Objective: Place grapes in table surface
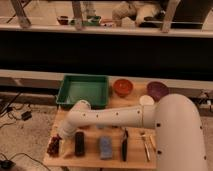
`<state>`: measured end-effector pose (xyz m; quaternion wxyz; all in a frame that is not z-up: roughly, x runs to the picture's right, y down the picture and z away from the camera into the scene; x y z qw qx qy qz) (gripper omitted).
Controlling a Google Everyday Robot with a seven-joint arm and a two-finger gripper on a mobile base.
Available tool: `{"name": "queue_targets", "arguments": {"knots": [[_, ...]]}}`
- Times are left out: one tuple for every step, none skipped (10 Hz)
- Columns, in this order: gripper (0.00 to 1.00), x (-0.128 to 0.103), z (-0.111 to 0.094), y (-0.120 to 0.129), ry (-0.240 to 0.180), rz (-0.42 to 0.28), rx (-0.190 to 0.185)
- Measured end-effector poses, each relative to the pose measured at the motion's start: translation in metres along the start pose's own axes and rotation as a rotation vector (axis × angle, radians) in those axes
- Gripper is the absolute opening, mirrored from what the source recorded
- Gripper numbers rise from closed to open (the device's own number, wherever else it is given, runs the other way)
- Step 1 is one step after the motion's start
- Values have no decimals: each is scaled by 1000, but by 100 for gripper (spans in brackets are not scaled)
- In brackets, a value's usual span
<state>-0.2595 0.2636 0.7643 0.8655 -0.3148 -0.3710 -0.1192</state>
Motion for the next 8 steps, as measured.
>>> {"name": "queue_targets", "arguments": {"knots": [[80, -2, -1, -1, 0, -3, 3], [80, -4, -2, -1, 0, -8, 6], [80, -7, -4, -2, -2, -14, 9], [80, -10, -7, -2, -3, -20, 14], [80, -12, -9, -3, -6, -25, 20], [80, -15, -12, -3, -9, -31, 25], [80, -19, -16, -5, -11, -40, 34], [80, -17, -16, -4, -11, -38, 33]]}}
